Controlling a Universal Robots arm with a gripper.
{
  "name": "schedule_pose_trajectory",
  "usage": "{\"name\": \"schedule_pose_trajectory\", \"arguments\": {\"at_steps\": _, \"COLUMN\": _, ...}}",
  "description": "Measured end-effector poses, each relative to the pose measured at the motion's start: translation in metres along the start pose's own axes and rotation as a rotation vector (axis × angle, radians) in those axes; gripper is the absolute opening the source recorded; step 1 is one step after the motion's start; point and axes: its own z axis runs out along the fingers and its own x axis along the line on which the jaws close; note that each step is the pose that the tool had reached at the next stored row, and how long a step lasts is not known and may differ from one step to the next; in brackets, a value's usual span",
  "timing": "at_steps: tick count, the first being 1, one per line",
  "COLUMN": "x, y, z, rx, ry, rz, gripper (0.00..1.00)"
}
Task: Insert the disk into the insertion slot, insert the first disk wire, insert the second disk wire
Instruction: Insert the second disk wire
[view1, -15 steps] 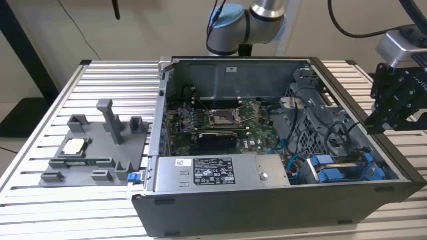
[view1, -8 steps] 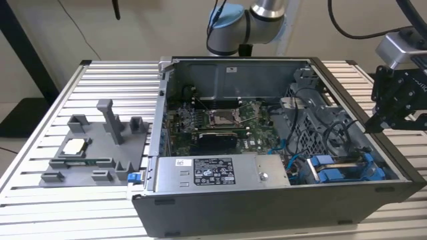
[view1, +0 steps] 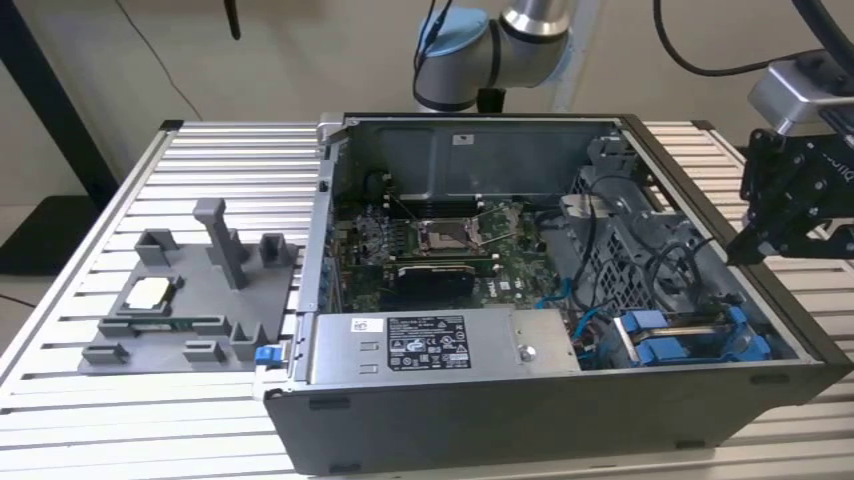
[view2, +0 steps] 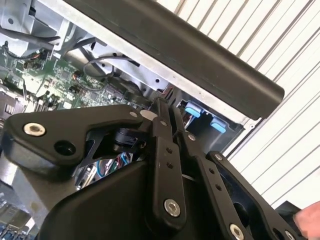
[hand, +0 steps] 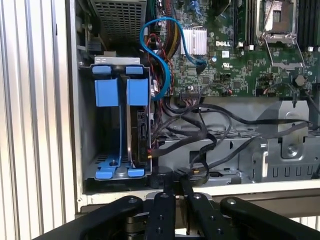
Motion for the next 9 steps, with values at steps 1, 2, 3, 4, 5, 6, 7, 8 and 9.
{"name": "schedule_pose_trajectory", "arguments": {"at_steps": 1, "x": 0.0, "y": 0.0023, "z": -0.001, "rx": 0.0, "ry": 0.0, "rz": 0.0, "gripper": 0.16}}
{"name": "schedule_pose_trajectory", "arguments": {"at_steps": 2, "x": -0.0001, "y": 0.0054, "z": -0.0022, "rx": 0.0, "ry": 0.0, "rz": 0.0, "gripper": 0.16}}
{"name": "schedule_pose_trajectory", "arguments": {"at_steps": 3, "x": -0.0002, "y": 0.0088, "z": -0.0036, "rx": 0.0, "ry": 0.0, "rz": 0.0, "gripper": 0.16}}
{"name": "schedule_pose_trajectory", "arguments": {"at_steps": 4, "x": -0.0003, "y": 0.0127, "z": -0.0049, "rx": 0.0, "ry": -0.0001, "rz": 0.0, "gripper": 0.16}}
{"name": "schedule_pose_trajectory", "arguments": {"at_steps": 5, "x": -0.0003, "y": 0.0167, "z": -0.0059, "rx": 0.0, "ry": -0.0001, "rz": 0.0, "gripper": 0.16}}
{"name": "schedule_pose_trajectory", "arguments": {"at_steps": 6, "x": -0.0003, "y": 0.0213, "z": -0.0067, "rx": 0.0, "ry": 0.0001, "rz": 0.0, "gripper": 0.16}}
{"name": "schedule_pose_trajectory", "arguments": {"at_steps": 7, "x": -0.0002, "y": 0.026, "z": -0.0074, "rx": 0.0, "ry": 0.0002, "rz": 0.0, "gripper": 0.16}}
{"name": "schedule_pose_trajectory", "arguments": {"at_steps": 8, "x": -0.0002, "y": 0.0303, "z": -0.0079, "rx": 0.0, "ry": 0.0003, "rz": 0.0, "gripper": 0.16}}
{"name": "schedule_pose_trajectory", "arguments": {"at_steps": 9, "x": -0.0001, "y": 0.0352, "z": -0.0084, "rx": 0.0, "ry": 0.0004, "rz": 0.0, "gripper": 0.16}}
